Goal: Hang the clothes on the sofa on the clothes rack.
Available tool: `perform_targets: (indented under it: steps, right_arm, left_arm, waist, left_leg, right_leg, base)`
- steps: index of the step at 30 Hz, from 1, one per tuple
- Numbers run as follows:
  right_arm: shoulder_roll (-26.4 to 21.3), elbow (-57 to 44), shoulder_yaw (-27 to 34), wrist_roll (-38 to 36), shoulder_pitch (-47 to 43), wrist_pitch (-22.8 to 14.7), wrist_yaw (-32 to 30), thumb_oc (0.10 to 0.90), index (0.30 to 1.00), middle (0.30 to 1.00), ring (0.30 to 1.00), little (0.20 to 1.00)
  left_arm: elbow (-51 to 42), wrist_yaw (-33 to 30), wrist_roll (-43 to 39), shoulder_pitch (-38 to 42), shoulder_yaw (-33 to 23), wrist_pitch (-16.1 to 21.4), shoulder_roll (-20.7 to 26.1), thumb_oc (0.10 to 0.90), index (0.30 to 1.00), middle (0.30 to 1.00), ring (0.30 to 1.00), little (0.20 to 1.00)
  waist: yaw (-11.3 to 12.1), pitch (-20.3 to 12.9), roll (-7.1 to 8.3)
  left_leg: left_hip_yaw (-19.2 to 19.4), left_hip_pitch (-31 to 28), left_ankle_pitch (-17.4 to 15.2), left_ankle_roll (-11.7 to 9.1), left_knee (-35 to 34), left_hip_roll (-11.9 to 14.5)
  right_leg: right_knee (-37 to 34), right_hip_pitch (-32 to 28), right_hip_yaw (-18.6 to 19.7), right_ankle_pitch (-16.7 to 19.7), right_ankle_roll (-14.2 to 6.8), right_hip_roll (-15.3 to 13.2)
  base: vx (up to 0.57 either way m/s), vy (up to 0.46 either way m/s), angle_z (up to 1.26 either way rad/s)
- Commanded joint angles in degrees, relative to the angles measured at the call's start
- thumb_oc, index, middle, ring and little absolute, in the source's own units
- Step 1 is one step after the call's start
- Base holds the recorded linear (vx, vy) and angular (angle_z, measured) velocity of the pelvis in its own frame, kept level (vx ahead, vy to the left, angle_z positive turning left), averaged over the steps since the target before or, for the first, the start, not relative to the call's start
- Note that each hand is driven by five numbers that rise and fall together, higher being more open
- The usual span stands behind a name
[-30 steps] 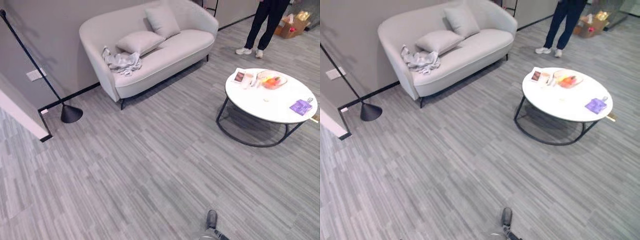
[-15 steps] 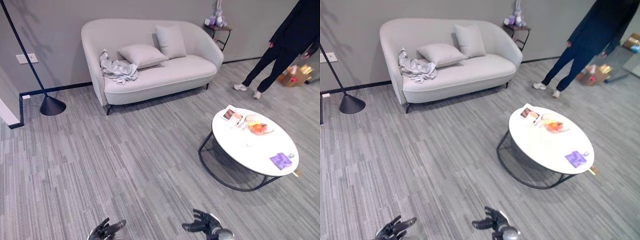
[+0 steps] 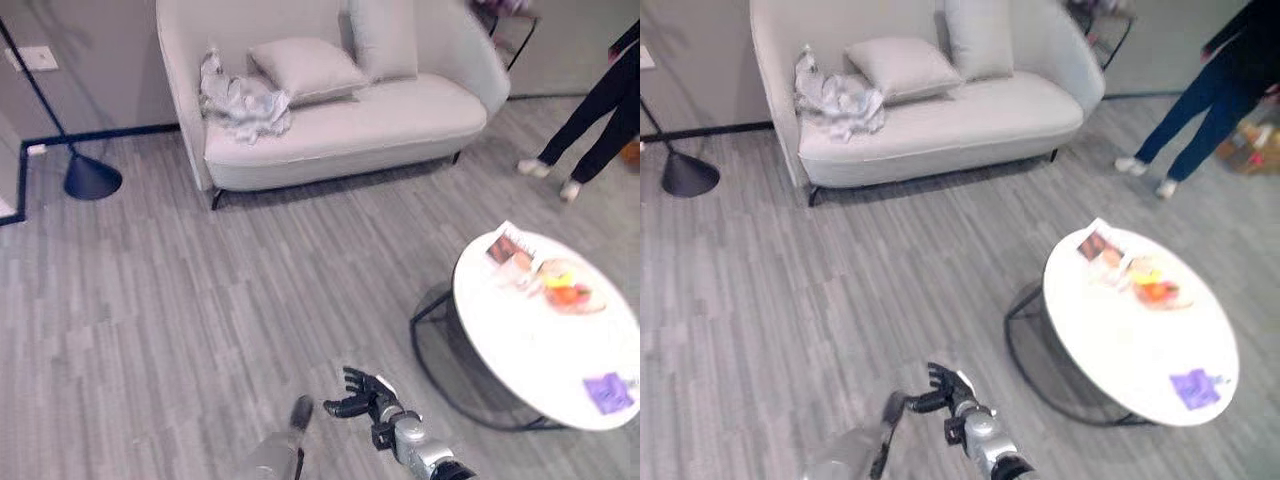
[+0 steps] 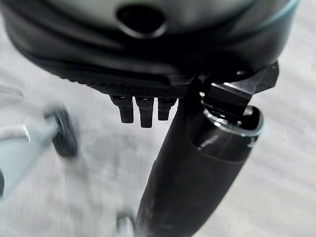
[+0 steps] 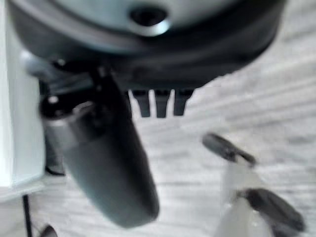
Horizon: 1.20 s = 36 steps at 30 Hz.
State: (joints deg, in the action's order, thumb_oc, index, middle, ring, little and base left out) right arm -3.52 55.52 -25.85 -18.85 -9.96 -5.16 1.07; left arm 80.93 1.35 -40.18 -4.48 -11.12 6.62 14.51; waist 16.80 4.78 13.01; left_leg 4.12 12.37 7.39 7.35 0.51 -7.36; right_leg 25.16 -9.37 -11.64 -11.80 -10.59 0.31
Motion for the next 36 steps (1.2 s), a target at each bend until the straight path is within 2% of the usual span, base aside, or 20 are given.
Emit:
perform_targets:
  steps: [1, 2, 3, 8, 9, 12, 14, 16, 18, 21, 24, 25, 26, 27, 28, 31, 32, 33, 34, 36]
  right_arm:
    - [-2.3, -5.4, 0.6, 1.3, -1.9, -2.9, 0.7, 0.800, 0.900, 0.900, 0.900, 0.900]
    - [-2.1, -4.6, 1.3, 0.7, -3.1, -3.0, 0.2, 0.800, 0.900, 0.900, 0.900, 0.900]
    - [-1.8, -4.3, 1.9, -0.5, -3.5, -3.1, -0.3, 0.800, 0.900, 0.900, 0.900, 0.900]
    - [-3.6, -9.7, 1.2, 1.2, -2.2, -3.5, -0.7, 0.800, 0.900, 0.900, 0.900, 0.900]
    - [-8.6, -19.1, 0.0, 9.4, -2.5, -3.2, -2.4, 0.800, 0.900, 0.900, 0.900, 0.900]
    - [-12.5, -26.5, 0.0, 14.8, -0.9, -2.6, -2.0, 0.800, 0.900, 0.900, 0.900, 0.900]
    - [-13.7, -27.1, -0.4, 16.3, -0.6, -2.5, -1.1, 0.800, 0.900, 0.900, 0.900, 0.900]
    - [-13.9, -26.6, -0.8, 16.4, -1.2, -2.6, -0.7, 0.800, 0.900, 0.900, 0.900, 0.900]
    - [-14.2, -25.3, -1.7, 16.6, -2.9, -2.3, -0.3, 0.800, 0.900, 0.900, 0.900, 0.900]
    - [-14.5, -24.2, -3.1, 16.6, -5.0, -2.5, -0.2, 0.800, 0.900, 0.900, 0.900, 0.900]
    - [-14.4, -23.8, -5.8, 13.4, -8.9, -3.2, 0.2, 0.800, 0.900, 0.900, 0.900, 0.900]
    - [-14.2, -23.2, -6.3, 12.5, -10.1, -3.4, -0.5, 0.800, 0.900, 0.900, 0.900, 0.900]
    - [-14.2, -22.0, -6.2, 12.3, -11.6, -3.8, -1.8, 0.800, 0.900, 0.900, 0.900, 0.900]
    - [-14.4, -21.1, -5.9, 12.8, -12.2, -3.8, -2.8, 0.800, 0.900, 0.900, 0.900, 0.900]
    - [-15.0, -20.8, -5.5, 13.9, -13.6, -3.6, -4.0, 0.800, 0.900, 0.900, 0.900, 0.900]
    - [-15.8, -21.2, -4.7, 15.5, -14.0, -3.4, -5.3, 0.800, 0.900, 0.900, 0.900, 0.900]
    - [-15.7, -20.5, -3.7, 17.9, -14.3, -3.1, -7.4, 0.800, 0.900, 0.900, 0.900, 0.900]
    - [-15.7, -20.5, -3.7, 17.9, -14.3, -3.1, -7.4, 0.800, 0.900, 0.900, 0.900, 0.900]
    - [-15.5, -18.7, -2.8, 22.0, -15.2, -2.7, -10.8, 0.800, 0.900, 0.900, 0.900, 0.900]
    - [-15.1, -14.3, -1.3, 25.9, -17.6, -1.4, -15.7, 0.800, 0.900, 0.900, 0.900, 0.900]
  left_arm:
    - [-0.4, -1.9, 4.8, 2.9, 3.9, 3.5, 1.0, 0.800, 0.900, 0.900, 0.900, 0.900]
    - [-2.2, -2.6, 5.7, 5.3, 6.7, 3.9, 1.8, 0.800, 0.900, 0.900, 0.900, 0.900]
    - [-3.0, -3.0, 5.1, 7.5, 8.3, 3.9, 2.0, 0.800, 0.900, 0.900, 0.900, 0.900]
    - [-5.2, -3.6, 6.1, 8.7, 9.8, 4.9, 1.5, 0.800, 0.900, 0.900, 0.900, 0.900]
    - [-3.1, -3.3, 7.0, 9.3, 10.5, 4.8, -0.2, 0.800, 0.900, 0.900, 0.900, 0.900]
    - [-2.6, -3.1, 9.4, 9.5, 10.8, 4.6, -1.2, 0.800, 0.900, 0.900, 0.900, 0.900]
    - [-2.4, -2.6, 10.3, 8.8, 10.4, 4.5, -1.1, 0.800, 0.900, 0.900, 0.900, 0.900]
    - [-2.1, -2.4, 10.1, 8.7, 9.9, 4.4, -1.0, 0.800, 0.900, 0.900, 0.900, 0.900]
    - [-2.1, -2.5, 9.0, 8.1, 9.0, 4.2, -0.7, 0.800, 0.900, 0.900, 0.900, 0.900]
    - [-2.5, -2.6, 9.4, 7.4, 9.6, 4.4, -1.0, 0.800, 0.900, 0.900, 0.900, 0.900]
    - [-3.8, -2.3, 6.3, 6.9, 10.2, 4.2, -1.8, 0.800, 0.900, 0.900, 0.900, 0.900]
    - [-4.3, -2.6, 5.9, 7.2, 10.1, 4.0, -1.9, 0.800, 0.900, 0.900, 0.900, 0.900]
    - [-5.3, -3.0, 5.7, 7.9, 10.1, 4.0, -1.5, 0.800, 0.900, 0.900, 0.900, 0.900]
    - [-5.7, -3.4, 5.8, 8.3, 10.2, 4.3, -1.4, 0.800, 0.900, 0.900, 0.900, 0.900]
    - [-6.4, -3.4, 4.8, 8.6, 9.7, 4.3, -1.1, 0.800, 0.900, 0.900, 0.900, 0.900]
    - [-7.3, -4.2, 3.4, 8.3, 8.7, 4.8, -0.7, 0.800, 0.900, 0.900, 0.900, 0.900]
    - [-7.8, -4.3, 2.4, 7.2, 8.2, 4.7, -0.9, 0.800, 0.900, 0.900, 0.900, 0.900]
    - [-7.8, -4.3, 2.4, 7.2, 8.2, 4.7, -0.9, 0.800, 0.900, 0.900, 0.900, 0.900]
    - [-7.5, -4.9, 1.3, 6.8, 7.9, 4.8, -1.3, 0.800, 0.900, 0.900, 0.900, 0.900]
    - [-7.7, -5.7, 0.5, 6.9, 8.7, 5.1, -1.9, 0.800, 0.900, 0.900, 0.900, 0.900]
  waist:
    - [0.4, -2.2, -4.64]
    - [-0.5, -1.6, -6.02]
    - [-1.3, -0.6, -7.12]
    - [-3.6, 0.1, -8.47]
    - [-7.8, 1.2, -9.11]
    - [-10.0, 2.0, -10.08]
    - [-10.8, 1.6, -8.17]
    - [-11.2, 1.1, -7.98]
    - [-11.0, -0.1, -7.97]
    - [-10.6, -1.1, -8.94]
    - [-8.3, -1.0, -9.56]
    - [-7.3, 0.5, -8.62]
    - [-6.3, 2.8, -6.88]
    - [-6.0, 3.6, -6.22]
    - [-5.1, 4.7, -6.14]
    - [-4.7, 5.1, -5.90]
    - [-4.2, 4.6, -6.31]
    - [-4.2, 4.6, -6.29]
    - [-3.2, 4.2, -7.56]
    - [-1.9, 4.3, -7.84]
  left_leg:
    - [-2.3, -3.6, -3.0, -4.4, -5.0, 1.4]
    - [-3.1, -6.5, -4.7, -3.3, -5.5, 1.5]
    - [-5.1, -9.0, -6.2, -2.7, -5.5, 1.6]
    - [-7.7, -11.4, -8.2, -3.7, -5.2, 2.1]
    - [-12.3, -15.3, -12.2, -4.9, -4.4, 2.4]
    - [-16.3, -20.0, -16.1, -5.9, -3.9, 4.3]
    - [-19.0, -22.7, -19.0, -6.5, -3.1, 4.7]
    - [-19.8, -23.6, -19.6, -6.8, -3.1, 5.7]
    - [-20.5, -24.7, -20.4, -8.1, -3.0, 8.7]
    - [-21.2, -23.6, -18.7, -9.1, -1.0, 11.2]
    - [-21.5, -18.3, -10.9, -11.8, 12.6, 11.9]
    - [-18.9, -13.2, -6.9, -12.0, 23.3, 11.7]
    - [-13.7, -7.4, -6.6, -10.8, 32.4, 12.5]
    - [-10.5, -5.2, -7.3, -10.2, 33.3, 14.0]
    - [-5.5, -1.8, -11.0, -9.4, 31.6, 16.2]
    - [-2.7, 1.2, -12.5, -9.4, 24.3, 16.8]
    - [-1.2, 1.8, -8.0, -10.9, 12.3, 18.5]
    - [-1.2, 1.7, -8.0, -10.9, 12.2, 18.5]
    - [-2.2, 3.6, -0.4, -12.7, 1.8, 19.3]
    - [-2.2, 7.3, 1.8, -13.5, -5.0, 18.2]
  right_leg:
    - [-1.7, 6.5, -3.0, 8.9, -1.6, -0.4]
    - [5.6, 9.3, -7.0, 12.6, -3.1, -4.2]
    - [9.4, 13.5, -8.7, 11.3, -1.8, -6.4]
    - [-1.2, 15.5, -9.6, 6.1, 2.1, -6.1]
    - [-22.1, 21.9, 0.4, 13.5, 2.3, -9.5]
    - [-26.8, 24.7, 3.8, 18.7, 0.7, -13.4]
    - [-26.4, 22.9, 3.8, 20.4, 0.2, -13.3]
    - [-25.4, 22.8, 3.6, 20.4, 0.2, -12.5]
    - [-24.2, 22.6, 2.6, 19.2, 0.8, -10.1]
    - [-24.7, 21.6, 0.5, 18.4, 1.5, -8.0]
    - [-28.5, 15.9, -2.5, 15.3, 4.5, -4.3]
    - [-29.6, 13.0, -2.7, 13.5, 6.3, -3.8]
    - [-30.0, 10.7, -3.4, 12.1, 7.7, -3.9]
    - [-30.2, 9.8, -4.2, 11.3, 8.0, -4.0]
    - [-30.2, 7.9, -5.3, 9.8, 8.1, -3.5]
    - [-30.2, 6.9, -6.2, 8.2, 7.6, -3.6]
    - [-30.2, 5.9, -6.9, 6.7, 7.3, -2.8]
    - [-30.2, 5.9, -6.9, 6.7, 7.3, -2.8]
    - [-30.2, 4.8, -7.7, 5.1, 7.3, -1.4]
    - [-30.2, 2.1, -9.1, 2.7, 7.2, -0.7]
  base:
    - [0.23, 0.213, -0.10]
    - [0.35, 0.238, 0.19]
    - [0.36, 0.237, 0.44]
    - [0.30, 0.029, 0.81]
    - [0.75, -0.126, 0.37]
    - [0.66, -0.126, 1.27]
    - [0.51, -0.152, 0.86]
    - [0.32, -0.144, 0.43]
    - [0.45, -0.233, 0.83]
    - [0.27, -0.147, 0.51]
    - [0.47, -0.220, 0.16]
    - [0.37, -0.273, -0.68]
    - [0.33, -0.299, -0.50]
    - [0.30, -0.261, 0.57]
    - [0.18, -0.125, 1.15]
    - [0.25, 0.030, 0.80]
    - [0.19, 0.086, 0.16]
    - [0.40, 0.200, -0.08]
    - [0.31, 0.157, 0.00]
    - [0.48, 0.338, 0.42]
